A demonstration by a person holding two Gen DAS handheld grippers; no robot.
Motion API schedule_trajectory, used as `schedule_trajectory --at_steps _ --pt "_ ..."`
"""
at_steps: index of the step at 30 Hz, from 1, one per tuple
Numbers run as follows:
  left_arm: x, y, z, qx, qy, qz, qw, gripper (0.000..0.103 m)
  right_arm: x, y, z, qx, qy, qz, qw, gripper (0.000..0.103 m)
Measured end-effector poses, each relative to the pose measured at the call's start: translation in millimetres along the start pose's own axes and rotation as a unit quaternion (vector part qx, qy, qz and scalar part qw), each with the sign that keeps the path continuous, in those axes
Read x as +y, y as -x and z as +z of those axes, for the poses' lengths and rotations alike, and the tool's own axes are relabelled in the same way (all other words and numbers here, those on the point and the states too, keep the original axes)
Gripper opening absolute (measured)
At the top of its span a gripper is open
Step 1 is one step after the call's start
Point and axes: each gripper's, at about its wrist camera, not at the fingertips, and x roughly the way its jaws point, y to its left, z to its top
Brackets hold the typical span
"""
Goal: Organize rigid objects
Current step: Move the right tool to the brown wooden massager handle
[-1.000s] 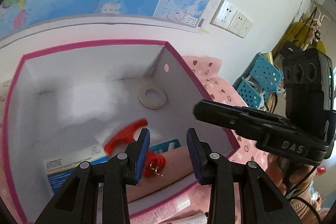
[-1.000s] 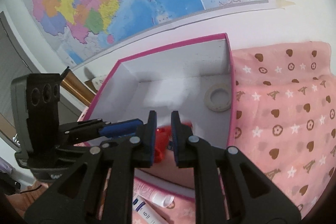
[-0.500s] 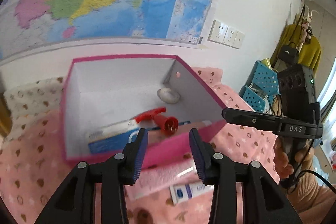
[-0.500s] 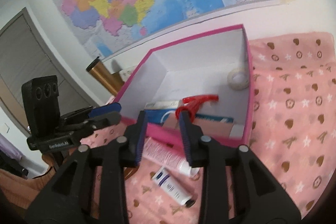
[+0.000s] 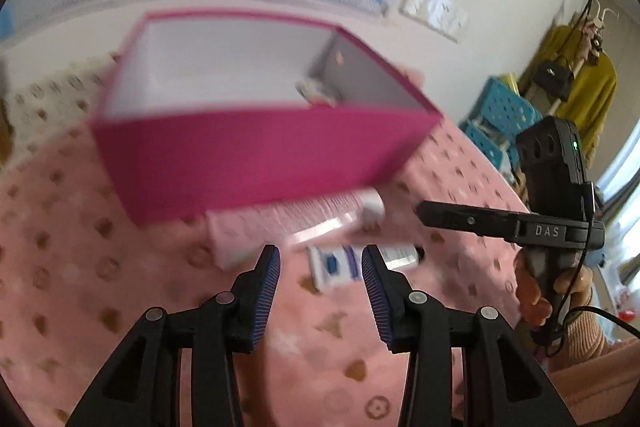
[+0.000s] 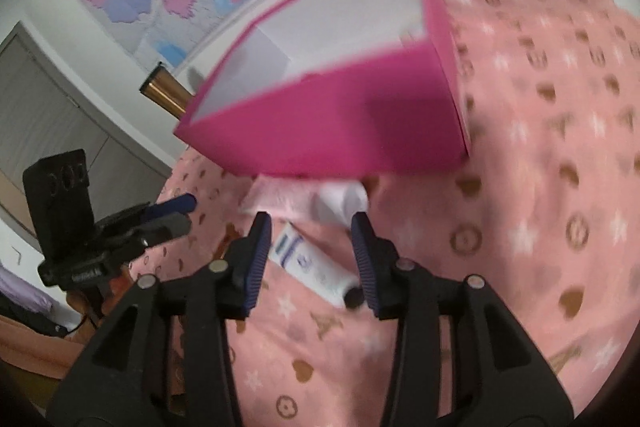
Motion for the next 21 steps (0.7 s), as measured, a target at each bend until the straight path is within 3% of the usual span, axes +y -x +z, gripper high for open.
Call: schedule_trajectory --at_steps 6,21 --pt "-5.1 -26.0 -11.3 0.034 0.003 -0.007 0.9994 0.043 -10.5 -0.2 -20.6 0.013 -0.023 -0.017 1.0 0.047" --pt "-10.4 -43.2 -19.6 0.055 0.005 0.003 0.9985 0.043 -13.4 -6.0 -36.3 0.02 -0.029 -0.024 0.999 0.048"
